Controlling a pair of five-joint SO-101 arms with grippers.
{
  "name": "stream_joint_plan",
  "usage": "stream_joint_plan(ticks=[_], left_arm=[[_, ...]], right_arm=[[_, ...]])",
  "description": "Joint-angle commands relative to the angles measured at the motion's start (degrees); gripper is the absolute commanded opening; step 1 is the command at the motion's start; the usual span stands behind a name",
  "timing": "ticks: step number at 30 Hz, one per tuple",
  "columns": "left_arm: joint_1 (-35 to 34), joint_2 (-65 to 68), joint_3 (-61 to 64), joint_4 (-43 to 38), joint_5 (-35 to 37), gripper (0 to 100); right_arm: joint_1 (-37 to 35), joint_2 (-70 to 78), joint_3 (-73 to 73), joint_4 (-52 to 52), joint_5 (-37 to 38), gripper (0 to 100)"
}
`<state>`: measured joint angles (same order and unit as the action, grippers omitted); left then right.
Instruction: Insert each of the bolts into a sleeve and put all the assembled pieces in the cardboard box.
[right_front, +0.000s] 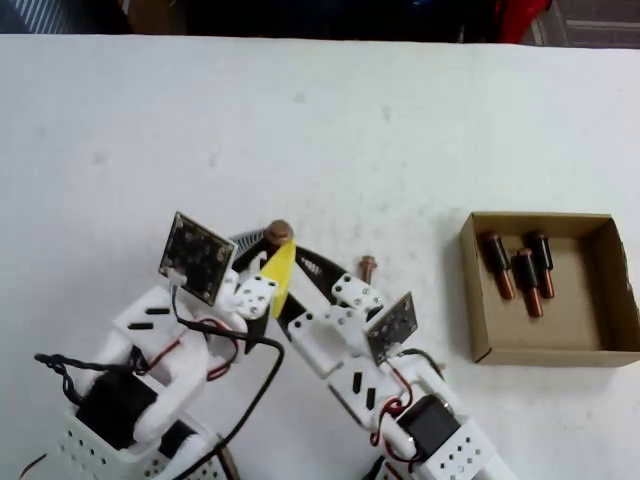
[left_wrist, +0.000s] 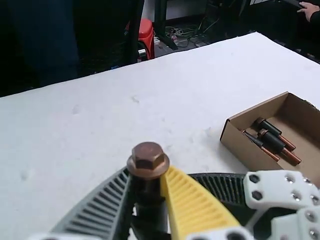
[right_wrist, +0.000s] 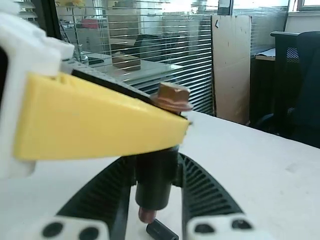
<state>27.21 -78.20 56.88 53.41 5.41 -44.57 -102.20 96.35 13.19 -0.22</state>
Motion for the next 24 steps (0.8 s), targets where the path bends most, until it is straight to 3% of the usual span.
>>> stream_joint_plan(ticks=[1,6,15,24], left_arm=[[-0.22,-0.13,-1.23,-0.7,-0.7,7],[-0.31,-0.13,-0.79,-0.44,-0.7,19],[-9.1,-0.13,-1.23,-0.7,-0.7,20],[-9.54,-0.13,-5.27,-1.93,-0.7,20]], right_arm=[[0.13,-0.92,0.18,-0.22,-0.18,1.5],[0.13,-0.92,0.18,-0.22,-0.18,1.5],[0.13,-0.92,0.18,-0.22,-0.18,1.5],[0.13,-0.92,0.18,0.04,-0.18,1.5]])
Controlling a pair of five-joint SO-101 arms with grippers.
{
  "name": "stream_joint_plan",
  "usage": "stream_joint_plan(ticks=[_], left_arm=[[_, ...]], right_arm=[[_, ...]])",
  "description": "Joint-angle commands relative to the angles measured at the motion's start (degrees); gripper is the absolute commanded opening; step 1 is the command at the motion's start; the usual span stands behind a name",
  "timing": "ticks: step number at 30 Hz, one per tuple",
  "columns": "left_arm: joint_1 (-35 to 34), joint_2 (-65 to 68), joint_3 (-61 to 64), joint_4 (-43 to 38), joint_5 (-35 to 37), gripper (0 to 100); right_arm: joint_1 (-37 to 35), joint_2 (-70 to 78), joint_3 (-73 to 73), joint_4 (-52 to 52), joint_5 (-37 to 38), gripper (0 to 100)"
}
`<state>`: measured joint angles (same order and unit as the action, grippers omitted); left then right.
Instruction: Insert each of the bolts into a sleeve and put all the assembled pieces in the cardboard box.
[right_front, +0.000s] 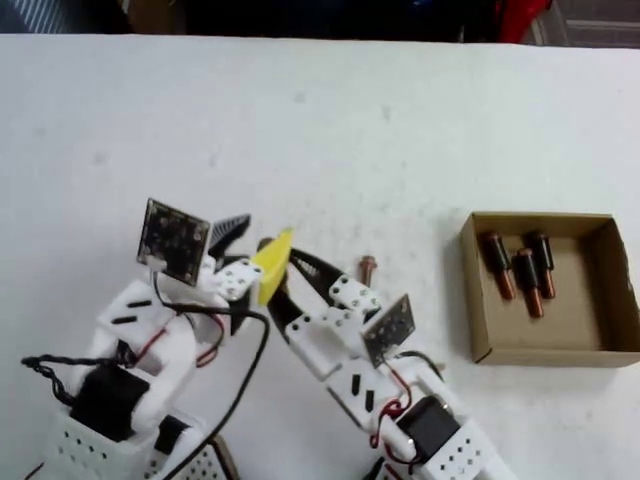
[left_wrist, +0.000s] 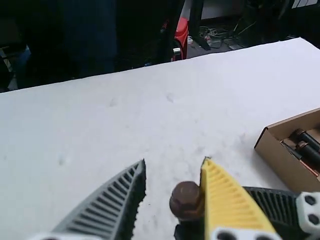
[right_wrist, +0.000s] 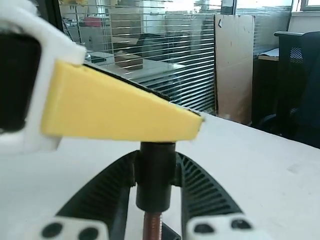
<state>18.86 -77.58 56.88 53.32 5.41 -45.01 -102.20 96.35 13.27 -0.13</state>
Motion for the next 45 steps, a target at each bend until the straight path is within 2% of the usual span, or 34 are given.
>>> stream_joint_plan(ticks=[1,7,12,16,19,22,29,38,40,45], left_arm=[[-1.19,-0.75,-6.77,-1.85,-0.7,20],[-1.19,-0.75,-14.51,-1.14,-0.7,20],[-1.89,-0.75,-19.87,9.76,-0.7,16],[-8.57,-0.75,-21.54,15.82,-6.33,1],[-14.81,-0.75,-21.36,16.09,-8.79,5],[-19.12,-1.54,-21.8,17.05,-8.79,2],[-19.91,-14.9,-17.23,19.6,-9.23,2],[-20.0,-25.45,-4.75,19.78,-9.41,2],[-20.0,-26.95,-2.11,19.87,-11.25,2],[-20.09,-27.03,2.99,20.66,-12.13,2]], right_arm=[[0.57,-0.92,0.18,0.04,-0.26,1.5],[0.66,-0.92,0.44,0.13,-0.26,1.5],[2.86,-0.92,0.44,0.22,-0.26,1.5],[5.58,-0.92,0.44,0.22,-0.26,1.5],[6.81,-0.92,0.26,0.31,-0.26,1.5],[8.4,-0.92,-1.41,3.47,-0.26,1.5],[14.11,-0.92,-12.75,18.68,-0.26,1.5],[20.7,-0.4,-29.36,31.34,-0.26,1.5],[21.85,-0.4,-33.23,33.45,-0.09,1.5],[25.54,-0.22,-41.05,36.88,4.57,1.5]])
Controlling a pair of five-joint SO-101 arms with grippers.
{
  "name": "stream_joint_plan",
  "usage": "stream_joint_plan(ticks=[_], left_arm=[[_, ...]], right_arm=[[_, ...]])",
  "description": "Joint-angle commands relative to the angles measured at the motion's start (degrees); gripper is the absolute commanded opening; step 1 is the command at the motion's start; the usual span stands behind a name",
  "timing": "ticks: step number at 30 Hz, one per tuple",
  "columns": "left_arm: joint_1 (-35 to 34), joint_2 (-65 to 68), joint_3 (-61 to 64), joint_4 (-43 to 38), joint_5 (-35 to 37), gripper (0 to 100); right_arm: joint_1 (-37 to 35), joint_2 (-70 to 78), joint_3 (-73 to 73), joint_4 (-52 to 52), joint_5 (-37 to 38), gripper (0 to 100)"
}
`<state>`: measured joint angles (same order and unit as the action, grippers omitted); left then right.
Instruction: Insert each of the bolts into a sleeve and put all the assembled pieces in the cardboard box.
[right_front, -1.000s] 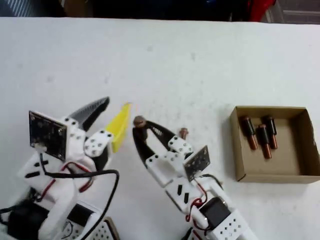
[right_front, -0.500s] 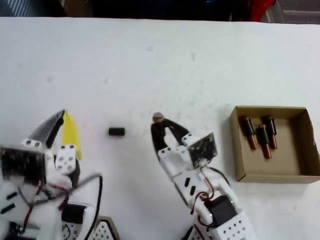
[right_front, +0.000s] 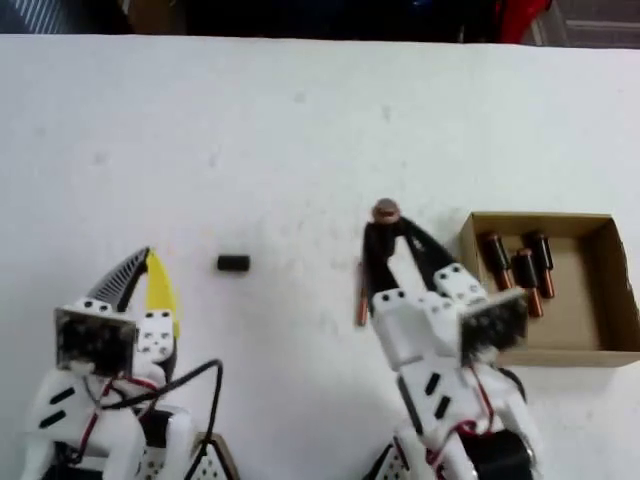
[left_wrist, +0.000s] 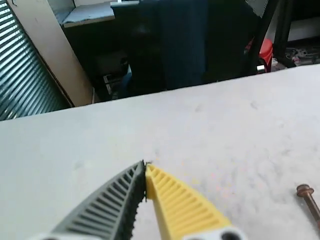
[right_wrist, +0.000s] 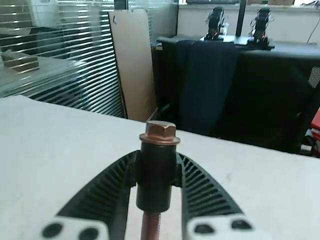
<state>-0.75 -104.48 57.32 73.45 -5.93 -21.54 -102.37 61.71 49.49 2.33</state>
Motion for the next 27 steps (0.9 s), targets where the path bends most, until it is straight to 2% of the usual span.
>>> stream_joint_plan(ticks=[1,12,21,27], left_arm=[[-0.48,-0.13,3.78,0.35,-0.79,2],[-0.48,-0.13,18.99,-2.2,-0.7,2],[-0.48,-0.13,31.12,-10.64,-0.7,2],[-0.48,-0.13,33.76,-11.34,-0.7,2]], right_arm=[[3.12,0.48,-7.65,1.19,2.2,1.5],[13.93,28.97,-22.42,4.62,2.64,1.5],[26.51,55.25,-28.57,4.26,10.81,1.5],[34.42,71.16,-34.73,4.18,14.77,1.5]])
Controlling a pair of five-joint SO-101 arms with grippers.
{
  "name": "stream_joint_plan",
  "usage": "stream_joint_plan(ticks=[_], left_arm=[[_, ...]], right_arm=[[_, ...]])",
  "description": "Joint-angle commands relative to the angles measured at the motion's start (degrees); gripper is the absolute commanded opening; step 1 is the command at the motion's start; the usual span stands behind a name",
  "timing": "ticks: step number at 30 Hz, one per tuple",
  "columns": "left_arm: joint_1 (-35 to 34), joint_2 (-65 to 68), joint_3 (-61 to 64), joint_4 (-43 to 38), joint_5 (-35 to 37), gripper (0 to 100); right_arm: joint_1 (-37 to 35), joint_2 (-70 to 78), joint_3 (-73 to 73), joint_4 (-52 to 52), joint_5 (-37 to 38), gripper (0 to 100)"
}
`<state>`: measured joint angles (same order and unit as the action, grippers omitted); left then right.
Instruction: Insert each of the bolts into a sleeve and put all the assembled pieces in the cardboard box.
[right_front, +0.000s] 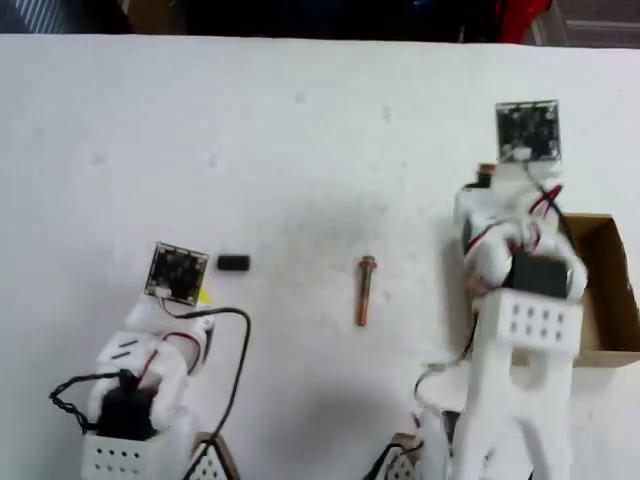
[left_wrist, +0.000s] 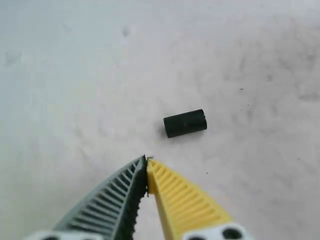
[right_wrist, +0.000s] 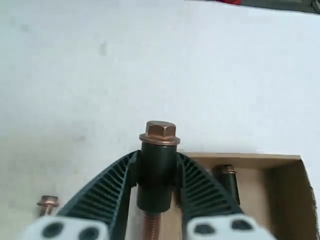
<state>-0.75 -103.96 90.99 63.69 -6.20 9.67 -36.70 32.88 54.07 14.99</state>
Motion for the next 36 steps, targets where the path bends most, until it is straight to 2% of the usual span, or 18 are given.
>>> stream_joint_plan(ticks=[1,10,18,25,32,36], left_arm=[[-0.48,-0.66,0.18,-1.41,-0.44,2],[-0.48,-0.66,3.08,-0.18,-0.44,2],[-0.48,-0.66,3.34,0.09,-0.53,2],[-0.48,-0.66,5.98,-1.76,-0.88,2],[-0.48,-0.66,5.98,-1.67,-0.88,2],[-0.48,-0.66,5.98,-1.67,-0.88,2]], right_arm=[[4.35,8.13,-7.12,-0.4,2.9,1.5],[12.0,28.7,-13.89,-0.4,8.44,1.5],[15.25,37.76,-13.71,0.75,13.98,1.5],[11.74,38.81,-13.71,7.78,17.85,1.5],[8.22,38.99,-12.4,7.87,17.93,2.0],[4.79,38.99,-9.23,7.69,17.93,10.1]])
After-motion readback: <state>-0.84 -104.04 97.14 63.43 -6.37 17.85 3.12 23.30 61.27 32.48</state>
